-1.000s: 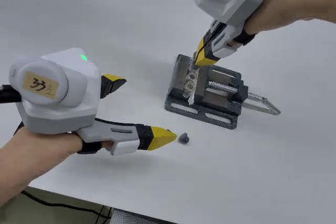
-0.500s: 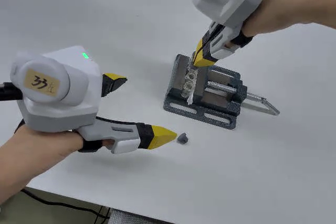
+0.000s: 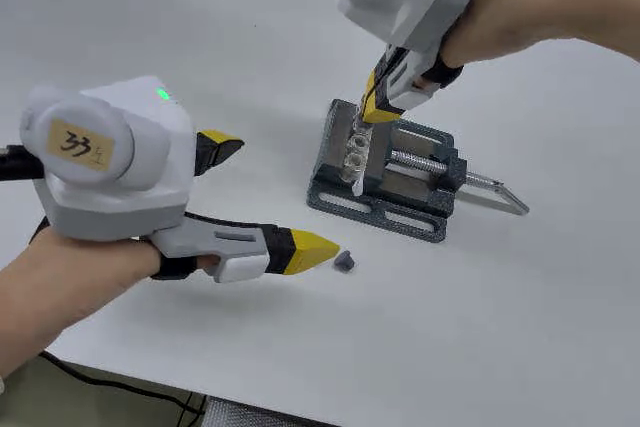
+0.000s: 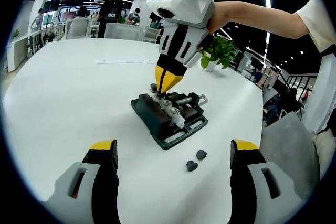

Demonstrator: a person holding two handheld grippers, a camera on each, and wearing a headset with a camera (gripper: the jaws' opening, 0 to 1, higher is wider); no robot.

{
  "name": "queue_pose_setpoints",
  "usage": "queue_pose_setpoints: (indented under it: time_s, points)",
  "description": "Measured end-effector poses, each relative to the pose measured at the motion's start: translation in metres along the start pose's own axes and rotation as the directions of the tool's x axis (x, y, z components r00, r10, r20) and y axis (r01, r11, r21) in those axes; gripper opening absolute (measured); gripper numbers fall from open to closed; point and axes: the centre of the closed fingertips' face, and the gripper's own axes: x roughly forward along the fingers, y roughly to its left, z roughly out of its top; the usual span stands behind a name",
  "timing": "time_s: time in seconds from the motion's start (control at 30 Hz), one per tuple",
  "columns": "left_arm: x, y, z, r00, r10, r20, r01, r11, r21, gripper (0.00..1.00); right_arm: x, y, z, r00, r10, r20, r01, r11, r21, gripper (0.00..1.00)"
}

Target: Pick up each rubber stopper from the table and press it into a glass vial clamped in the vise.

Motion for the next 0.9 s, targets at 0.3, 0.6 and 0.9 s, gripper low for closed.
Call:
queue_pose_setpoints:
  time_s: [0.3,0.6,0.9]
  points:
    - [-0.004,-0.002,0.007,0.9999,0.003,0.012,-0.003,1.0,0.022,0.88,0.0,-0.002,-0.003,0.9989,0.001,0.046,-0.003,0.999,0.052,0.0]
    - [-0.007,-0.005,0.018,0.9998,0.008,0.02,-0.009,0.999,0.035,0.88,-0.001,0.0,-0.001,0.9971,-0.019,0.073,0.014,0.998,0.067,0.0]
    - [-0.01,-0.01,0.02,0.9998,0.012,0.018,-0.012,0.999,0.041,0.88,-0.004,-0.004,-0.001,0.9851,-0.044,0.166,0.026,0.994,0.107,0.0]
